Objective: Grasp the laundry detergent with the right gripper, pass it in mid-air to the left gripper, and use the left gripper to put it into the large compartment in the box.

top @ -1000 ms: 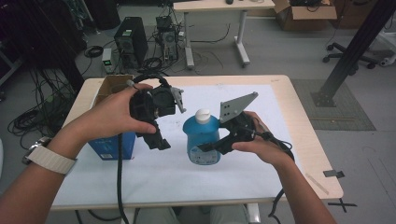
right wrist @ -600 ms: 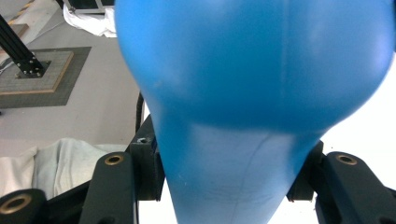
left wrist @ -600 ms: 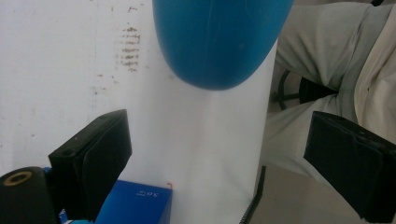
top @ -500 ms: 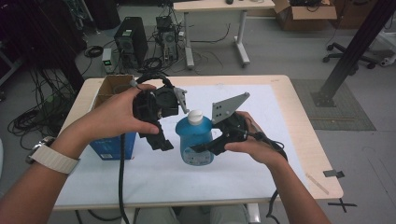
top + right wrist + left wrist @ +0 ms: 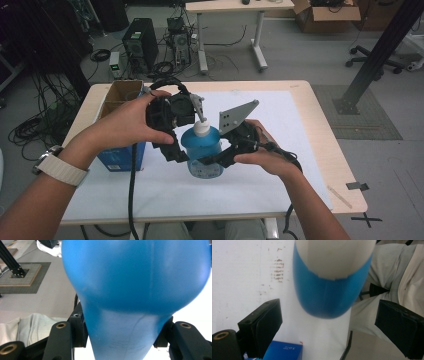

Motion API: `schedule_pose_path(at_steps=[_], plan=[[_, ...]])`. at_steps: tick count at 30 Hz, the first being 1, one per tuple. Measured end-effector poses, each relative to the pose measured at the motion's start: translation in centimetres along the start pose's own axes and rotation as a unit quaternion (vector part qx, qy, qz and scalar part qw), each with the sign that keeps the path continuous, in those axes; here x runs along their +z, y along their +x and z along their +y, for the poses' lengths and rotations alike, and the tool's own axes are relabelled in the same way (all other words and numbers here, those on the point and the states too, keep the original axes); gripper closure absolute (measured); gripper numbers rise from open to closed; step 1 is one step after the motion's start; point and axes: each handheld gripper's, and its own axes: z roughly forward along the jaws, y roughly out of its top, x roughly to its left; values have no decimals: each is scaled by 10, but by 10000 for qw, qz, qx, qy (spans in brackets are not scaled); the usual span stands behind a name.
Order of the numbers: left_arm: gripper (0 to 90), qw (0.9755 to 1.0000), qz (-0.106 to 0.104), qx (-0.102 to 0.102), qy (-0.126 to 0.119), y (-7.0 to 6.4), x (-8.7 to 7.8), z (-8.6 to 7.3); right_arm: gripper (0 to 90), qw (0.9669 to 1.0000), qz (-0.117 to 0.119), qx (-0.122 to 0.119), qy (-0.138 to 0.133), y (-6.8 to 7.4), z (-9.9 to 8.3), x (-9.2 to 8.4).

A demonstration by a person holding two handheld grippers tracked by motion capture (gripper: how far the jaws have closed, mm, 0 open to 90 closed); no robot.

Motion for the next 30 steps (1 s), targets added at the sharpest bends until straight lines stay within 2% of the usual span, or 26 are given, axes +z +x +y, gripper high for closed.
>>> schedule_pose_path(at_steps=[6, 30], plan=[[74, 10000, -21, 78, -11, 1, 0, 4, 443, 10000, 38, -49, 10, 2, 3, 3], [72, 9998, -80, 138, -80, 2, 6, 11, 443, 9998, 160, -82, -25, 3, 10, 10]])
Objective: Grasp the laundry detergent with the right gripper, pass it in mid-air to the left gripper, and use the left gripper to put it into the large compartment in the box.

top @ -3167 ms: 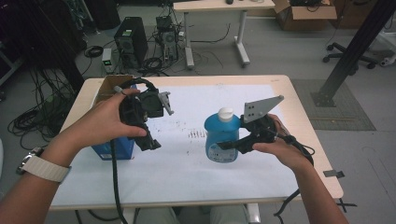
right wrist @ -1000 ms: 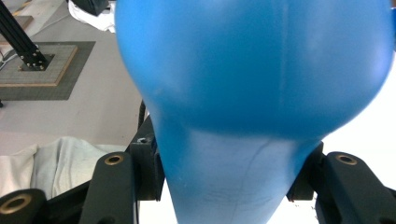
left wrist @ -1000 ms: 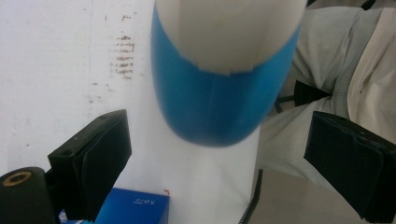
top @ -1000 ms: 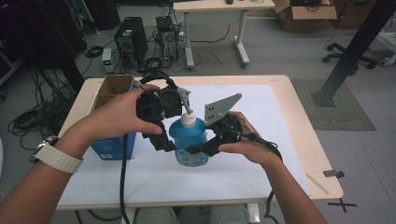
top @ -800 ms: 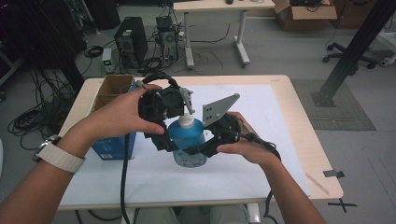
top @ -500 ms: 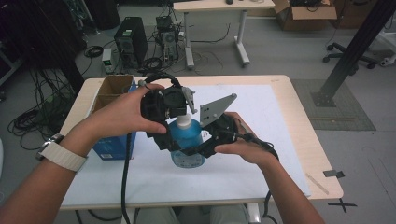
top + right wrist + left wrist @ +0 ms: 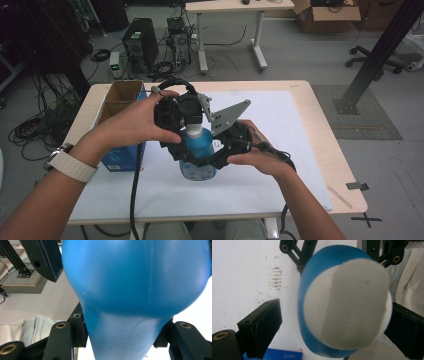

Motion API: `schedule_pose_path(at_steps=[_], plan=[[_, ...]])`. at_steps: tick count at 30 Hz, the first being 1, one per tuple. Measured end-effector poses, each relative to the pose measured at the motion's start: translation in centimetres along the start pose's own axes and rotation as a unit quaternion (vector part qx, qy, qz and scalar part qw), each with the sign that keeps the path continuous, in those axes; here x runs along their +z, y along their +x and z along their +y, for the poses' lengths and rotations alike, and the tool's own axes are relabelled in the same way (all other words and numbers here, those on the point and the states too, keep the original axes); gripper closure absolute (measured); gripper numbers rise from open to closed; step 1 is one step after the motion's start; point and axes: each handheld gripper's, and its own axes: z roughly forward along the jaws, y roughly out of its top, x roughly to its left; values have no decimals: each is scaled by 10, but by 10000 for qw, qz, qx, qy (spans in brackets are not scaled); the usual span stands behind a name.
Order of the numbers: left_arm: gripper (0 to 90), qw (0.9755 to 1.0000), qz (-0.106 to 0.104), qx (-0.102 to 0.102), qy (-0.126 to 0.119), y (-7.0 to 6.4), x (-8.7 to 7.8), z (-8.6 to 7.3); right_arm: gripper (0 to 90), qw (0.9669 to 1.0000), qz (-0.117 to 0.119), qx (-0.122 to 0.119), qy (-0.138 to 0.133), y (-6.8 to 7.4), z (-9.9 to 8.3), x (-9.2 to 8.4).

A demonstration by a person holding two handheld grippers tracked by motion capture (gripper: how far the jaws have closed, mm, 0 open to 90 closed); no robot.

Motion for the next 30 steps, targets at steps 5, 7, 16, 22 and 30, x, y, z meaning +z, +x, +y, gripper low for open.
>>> schedule_pose_path(at_steps=[5, 7, 16, 22, 30], plan=[[80, 10000, -12, 13, 6, 1, 2, 1, 443, 10000, 3, 6, 5, 0, 0, 0], [85, 10000, -20, 16, -4, 1, 2, 2, 442, 10000, 7, 0, -1, 0, 1, 0], [128, 10000, -40, 64, 8, 1, 4, 2, 442, 10000, 4, -18, -8, 0, 1, -1], [155, 10000, -33, 68, -12, 0, 4, 2, 443, 10000, -3, -19, -7, 0, 0, 0], [206, 9999, -38, 96, -18, 0, 5, 2, 442, 10000, 2, -7, 3, 1, 0, 1]])
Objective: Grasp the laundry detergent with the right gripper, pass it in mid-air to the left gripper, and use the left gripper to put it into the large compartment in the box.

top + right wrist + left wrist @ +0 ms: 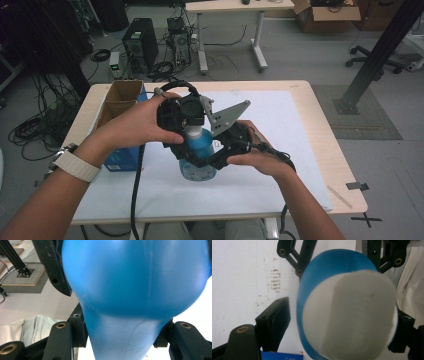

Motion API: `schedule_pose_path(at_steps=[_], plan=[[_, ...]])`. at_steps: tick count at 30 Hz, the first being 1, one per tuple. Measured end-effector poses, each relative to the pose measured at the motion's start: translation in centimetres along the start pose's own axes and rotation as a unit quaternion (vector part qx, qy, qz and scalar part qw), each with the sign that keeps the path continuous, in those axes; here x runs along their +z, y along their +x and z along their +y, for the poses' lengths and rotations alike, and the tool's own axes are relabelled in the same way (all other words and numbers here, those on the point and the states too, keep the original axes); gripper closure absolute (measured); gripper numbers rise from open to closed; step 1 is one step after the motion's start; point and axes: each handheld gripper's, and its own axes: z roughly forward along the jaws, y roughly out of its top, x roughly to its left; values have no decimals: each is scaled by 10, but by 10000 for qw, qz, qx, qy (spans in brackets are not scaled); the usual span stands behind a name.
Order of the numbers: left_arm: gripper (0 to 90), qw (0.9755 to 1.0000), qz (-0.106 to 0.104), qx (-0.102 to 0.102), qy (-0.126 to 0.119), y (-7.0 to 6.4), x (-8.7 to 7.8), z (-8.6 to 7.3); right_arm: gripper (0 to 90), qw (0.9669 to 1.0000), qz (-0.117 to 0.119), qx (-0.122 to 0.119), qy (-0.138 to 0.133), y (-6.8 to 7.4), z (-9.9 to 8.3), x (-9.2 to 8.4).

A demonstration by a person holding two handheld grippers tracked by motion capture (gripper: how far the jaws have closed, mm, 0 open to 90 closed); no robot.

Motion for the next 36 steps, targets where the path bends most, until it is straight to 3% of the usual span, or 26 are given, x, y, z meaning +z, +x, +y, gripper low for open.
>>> schedule_pose_path(at_steps=[36], plan=[[370, 9999, -18, 109, -56, -2, 4, -3, 442, 10000, 36, 28, 38, -1, -3, 4]])
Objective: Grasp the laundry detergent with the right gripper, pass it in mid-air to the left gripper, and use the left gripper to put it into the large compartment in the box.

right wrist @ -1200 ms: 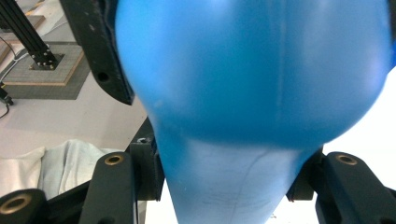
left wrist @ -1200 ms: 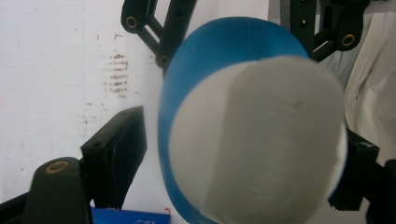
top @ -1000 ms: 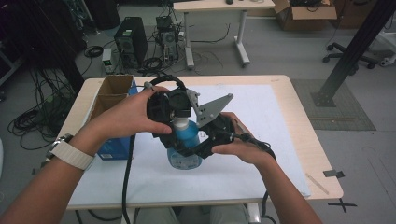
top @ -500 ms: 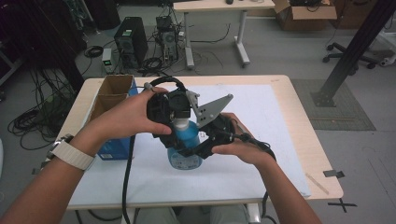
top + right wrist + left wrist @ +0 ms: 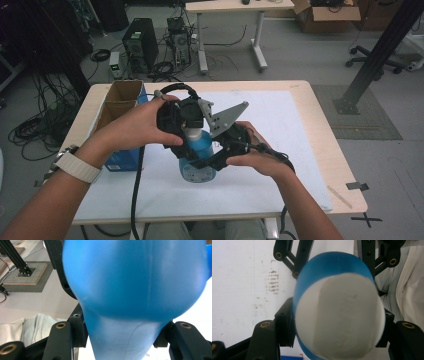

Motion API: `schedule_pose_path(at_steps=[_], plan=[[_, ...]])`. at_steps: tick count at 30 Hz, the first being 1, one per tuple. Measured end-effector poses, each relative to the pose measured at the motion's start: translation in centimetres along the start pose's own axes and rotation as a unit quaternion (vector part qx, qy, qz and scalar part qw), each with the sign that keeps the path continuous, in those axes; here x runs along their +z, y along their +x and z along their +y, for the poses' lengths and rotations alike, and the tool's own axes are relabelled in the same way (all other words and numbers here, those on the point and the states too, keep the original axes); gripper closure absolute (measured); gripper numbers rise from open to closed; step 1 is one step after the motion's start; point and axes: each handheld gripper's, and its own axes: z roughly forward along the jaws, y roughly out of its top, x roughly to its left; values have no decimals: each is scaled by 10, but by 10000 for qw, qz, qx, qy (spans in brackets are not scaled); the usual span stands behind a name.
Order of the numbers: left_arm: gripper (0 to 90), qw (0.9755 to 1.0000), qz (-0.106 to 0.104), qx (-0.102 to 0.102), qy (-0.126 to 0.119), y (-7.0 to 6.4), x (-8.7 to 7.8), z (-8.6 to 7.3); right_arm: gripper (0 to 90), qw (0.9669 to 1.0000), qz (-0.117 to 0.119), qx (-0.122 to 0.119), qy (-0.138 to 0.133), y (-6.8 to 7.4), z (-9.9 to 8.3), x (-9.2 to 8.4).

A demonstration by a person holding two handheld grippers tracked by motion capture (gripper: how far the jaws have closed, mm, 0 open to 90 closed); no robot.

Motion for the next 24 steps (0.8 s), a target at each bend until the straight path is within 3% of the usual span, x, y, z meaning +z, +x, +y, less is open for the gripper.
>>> schedule_pose_path(at_steps=[22, 24], plan=[[376, 9997, 159, -75, 145, -4, -6, 2, 429, 9999, -54, -71, -117, 1, 3, 0], [376, 9995, 173, -172, 207, -3, -7, 1, 327, 9998, 32, 0, -214, 0, 2, -1]])
